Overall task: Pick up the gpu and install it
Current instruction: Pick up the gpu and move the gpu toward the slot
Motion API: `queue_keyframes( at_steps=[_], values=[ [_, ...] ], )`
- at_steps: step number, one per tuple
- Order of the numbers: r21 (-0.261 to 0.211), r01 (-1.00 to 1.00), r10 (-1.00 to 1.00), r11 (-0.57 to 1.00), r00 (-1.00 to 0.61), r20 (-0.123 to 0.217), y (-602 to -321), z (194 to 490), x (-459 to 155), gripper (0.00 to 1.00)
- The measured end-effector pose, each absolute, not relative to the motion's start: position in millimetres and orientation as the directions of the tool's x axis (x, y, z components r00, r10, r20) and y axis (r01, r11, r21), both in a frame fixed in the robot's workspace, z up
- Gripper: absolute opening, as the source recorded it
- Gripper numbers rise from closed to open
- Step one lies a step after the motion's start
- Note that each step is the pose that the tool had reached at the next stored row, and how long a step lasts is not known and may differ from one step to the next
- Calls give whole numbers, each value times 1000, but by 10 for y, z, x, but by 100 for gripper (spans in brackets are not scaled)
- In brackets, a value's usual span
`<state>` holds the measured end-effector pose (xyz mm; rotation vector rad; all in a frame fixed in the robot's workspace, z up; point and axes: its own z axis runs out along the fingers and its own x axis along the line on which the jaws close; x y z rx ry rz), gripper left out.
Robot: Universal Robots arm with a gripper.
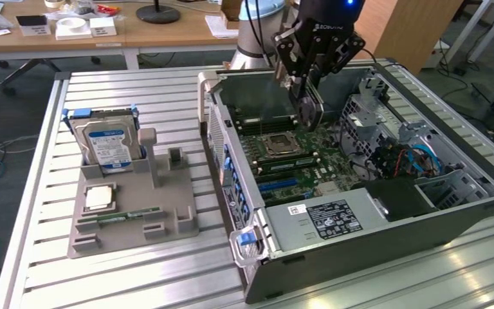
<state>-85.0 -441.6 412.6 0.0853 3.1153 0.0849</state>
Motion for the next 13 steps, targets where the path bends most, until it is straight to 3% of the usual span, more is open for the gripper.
queue_keyframes(
  at_steps=[13],
  values=[
    [55, 54, 55, 997, -998, -22, -4416, 4126, -761, 27]
  ],
)
